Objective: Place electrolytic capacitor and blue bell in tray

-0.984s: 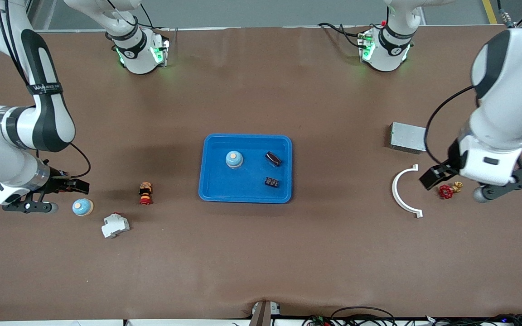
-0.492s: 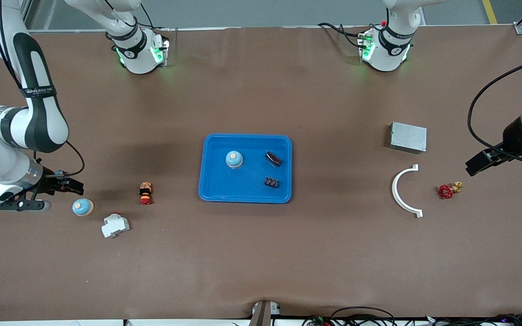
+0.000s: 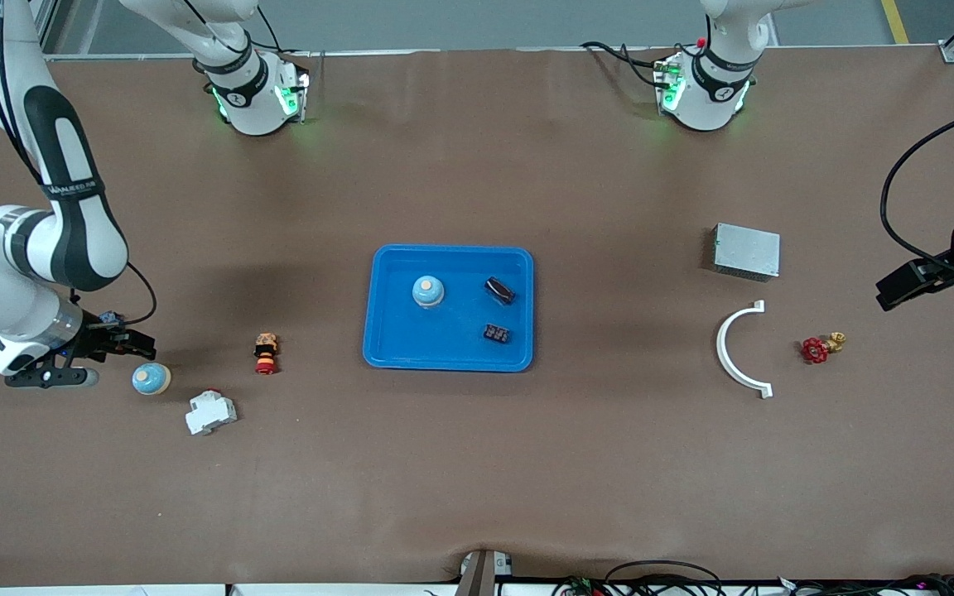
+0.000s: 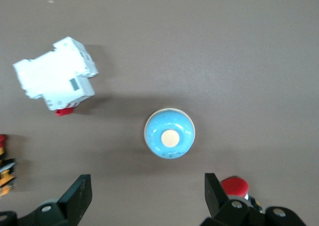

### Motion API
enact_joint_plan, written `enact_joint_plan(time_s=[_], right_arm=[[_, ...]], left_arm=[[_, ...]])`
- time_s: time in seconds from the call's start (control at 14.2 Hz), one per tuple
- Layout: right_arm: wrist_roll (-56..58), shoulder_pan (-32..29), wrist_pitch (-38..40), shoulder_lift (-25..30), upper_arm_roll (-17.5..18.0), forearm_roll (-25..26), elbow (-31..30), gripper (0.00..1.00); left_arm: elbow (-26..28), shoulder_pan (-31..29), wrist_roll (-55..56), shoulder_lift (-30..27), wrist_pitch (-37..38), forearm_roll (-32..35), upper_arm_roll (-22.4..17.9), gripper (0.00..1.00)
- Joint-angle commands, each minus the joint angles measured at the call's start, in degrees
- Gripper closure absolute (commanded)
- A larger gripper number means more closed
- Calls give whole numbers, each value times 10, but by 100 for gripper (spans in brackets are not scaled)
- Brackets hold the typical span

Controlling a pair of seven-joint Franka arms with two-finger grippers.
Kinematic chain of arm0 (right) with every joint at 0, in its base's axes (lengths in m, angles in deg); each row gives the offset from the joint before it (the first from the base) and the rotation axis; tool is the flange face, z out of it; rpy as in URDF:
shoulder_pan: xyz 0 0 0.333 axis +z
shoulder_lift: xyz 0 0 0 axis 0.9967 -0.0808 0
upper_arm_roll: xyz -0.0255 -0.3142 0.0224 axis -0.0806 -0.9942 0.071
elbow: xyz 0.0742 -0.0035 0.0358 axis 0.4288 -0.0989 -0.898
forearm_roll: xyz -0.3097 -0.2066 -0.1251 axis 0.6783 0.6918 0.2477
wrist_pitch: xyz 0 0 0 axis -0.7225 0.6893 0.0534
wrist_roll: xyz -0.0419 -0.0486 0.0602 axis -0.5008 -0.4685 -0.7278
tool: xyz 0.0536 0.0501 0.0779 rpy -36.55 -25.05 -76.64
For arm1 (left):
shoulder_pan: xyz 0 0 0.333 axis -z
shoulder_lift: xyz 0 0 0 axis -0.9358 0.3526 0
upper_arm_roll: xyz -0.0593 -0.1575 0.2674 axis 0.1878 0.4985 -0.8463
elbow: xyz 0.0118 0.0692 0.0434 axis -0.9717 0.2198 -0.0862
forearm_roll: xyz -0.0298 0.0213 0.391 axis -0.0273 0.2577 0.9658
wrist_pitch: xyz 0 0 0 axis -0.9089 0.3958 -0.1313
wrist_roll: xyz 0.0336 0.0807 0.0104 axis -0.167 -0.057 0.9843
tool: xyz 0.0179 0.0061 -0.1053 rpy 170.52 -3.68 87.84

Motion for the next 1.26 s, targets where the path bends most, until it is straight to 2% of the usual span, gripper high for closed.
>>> enact_joint_plan(time_s=[0.0, 0.28, 0.49, 0.7, 0.84, 0.98, 1.05, 1.19], right_arm=[[22, -19, -11, -28, 13, -10, 25, 0], [30, -23, -12, -53, 13, -10, 51, 0], [30, -24, -12, -72, 13, -12, 63, 0], [30, -26, -12, -82, 13, -11, 64, 0], [30, -26, -12, -94, 13, -11, 64, 0], [29, -25, -13, -99, 13, -12, 65, 0], [29, -25, -22, -101, 14, -12, 65, 0], [28, -23, -34, -110, 14, -12, 64, 0]], left_arm=[[15, -5, -16, -29, 20, -20, 0, 0], [23, 4, -27, -54, 46, -39, -6, 0], [61, 89, -60, -83, 48, -67, -101, 0], [90, 167, -85, -110, 45, -75, -178, 0], [101, 187, -104, -120, 43, -75, -194, 0], [129, 217, -115, -139, 33, -75, -229, 0], [151, 219, -115, -154, 21, -75, -235, 0], [158, 220, -116, -168, 22, -76, -231, 0]])
